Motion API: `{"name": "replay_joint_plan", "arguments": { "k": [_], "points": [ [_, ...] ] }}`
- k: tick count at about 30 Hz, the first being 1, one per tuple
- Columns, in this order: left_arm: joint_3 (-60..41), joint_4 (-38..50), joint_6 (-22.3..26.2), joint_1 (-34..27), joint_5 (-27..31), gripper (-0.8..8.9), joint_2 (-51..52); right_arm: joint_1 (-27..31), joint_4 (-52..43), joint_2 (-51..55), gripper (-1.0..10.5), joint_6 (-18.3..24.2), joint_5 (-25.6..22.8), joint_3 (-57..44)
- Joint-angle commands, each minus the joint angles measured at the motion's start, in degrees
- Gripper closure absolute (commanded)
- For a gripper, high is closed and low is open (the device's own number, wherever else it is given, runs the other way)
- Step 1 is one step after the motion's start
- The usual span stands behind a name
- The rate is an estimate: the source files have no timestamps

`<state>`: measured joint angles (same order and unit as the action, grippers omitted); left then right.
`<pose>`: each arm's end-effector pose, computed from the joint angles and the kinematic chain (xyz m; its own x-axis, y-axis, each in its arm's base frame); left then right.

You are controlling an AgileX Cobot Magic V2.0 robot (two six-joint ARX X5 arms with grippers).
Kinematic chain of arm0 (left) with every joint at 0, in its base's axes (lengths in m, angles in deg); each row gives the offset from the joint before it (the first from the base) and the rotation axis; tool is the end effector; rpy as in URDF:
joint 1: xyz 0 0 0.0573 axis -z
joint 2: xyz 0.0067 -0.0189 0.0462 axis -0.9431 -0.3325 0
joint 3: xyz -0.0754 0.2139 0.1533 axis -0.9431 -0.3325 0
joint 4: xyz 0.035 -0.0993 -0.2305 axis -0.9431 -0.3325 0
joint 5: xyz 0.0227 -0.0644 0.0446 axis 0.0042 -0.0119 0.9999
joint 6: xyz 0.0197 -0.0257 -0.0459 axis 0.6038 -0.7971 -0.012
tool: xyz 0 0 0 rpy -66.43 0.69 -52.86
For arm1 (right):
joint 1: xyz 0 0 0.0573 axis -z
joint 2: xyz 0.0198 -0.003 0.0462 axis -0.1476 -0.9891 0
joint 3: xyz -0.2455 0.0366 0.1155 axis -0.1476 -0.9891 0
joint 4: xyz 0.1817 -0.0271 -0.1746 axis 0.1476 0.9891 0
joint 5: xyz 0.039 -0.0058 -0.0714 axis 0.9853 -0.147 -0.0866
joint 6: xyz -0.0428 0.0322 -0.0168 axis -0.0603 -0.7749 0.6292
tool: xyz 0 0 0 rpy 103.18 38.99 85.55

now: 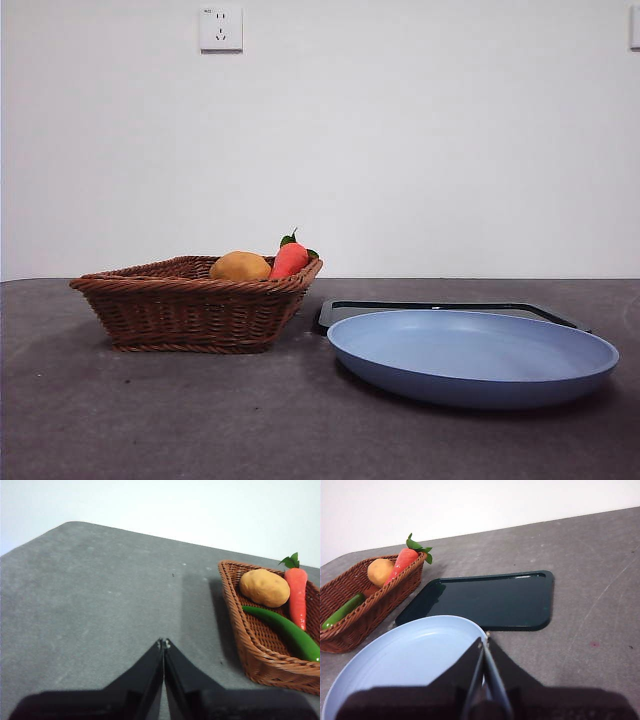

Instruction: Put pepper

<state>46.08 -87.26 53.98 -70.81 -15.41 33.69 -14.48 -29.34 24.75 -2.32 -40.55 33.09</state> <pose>0.0914 0.0017 0.1535 0.9888 0.0443 -0.1428 -0.0742 0.9746 -0.2115 0.0900 0.0153 0.1535 0.9509 0.2793 -0.1333 -0.2538 0.9502 0.1806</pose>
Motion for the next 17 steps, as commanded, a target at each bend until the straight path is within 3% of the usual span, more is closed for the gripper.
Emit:
{"name": "replay_joint_plan", "arguments": {
  "k": [1,6,8,17],
  "points": [
    [-0.61,0.61,-1.55,-0.11,-2.1,8.06,0.17,-0.13,-0.57,0.15,9.4,-1.55,0.17,-0.31],
    [-0.39,0.63,-3.06,-0.11,-10.6,8.07,0.17,-0.13,-0.61,0.15,9.4,-12.7,0.28,0.28],
    [0.26,0.55,-5.49,-0.11,-12.85,8.07,0.17,-0.13,-0.59,0.13,9.4,-15.15,0.33,1.25],
    [9.11,-2.67,-9.9,-0.11,-18.73,8.07,-3.06,-0.13,-0.15,-5.42,9.4,-15.47,0.31,10.47]
  ]
}}
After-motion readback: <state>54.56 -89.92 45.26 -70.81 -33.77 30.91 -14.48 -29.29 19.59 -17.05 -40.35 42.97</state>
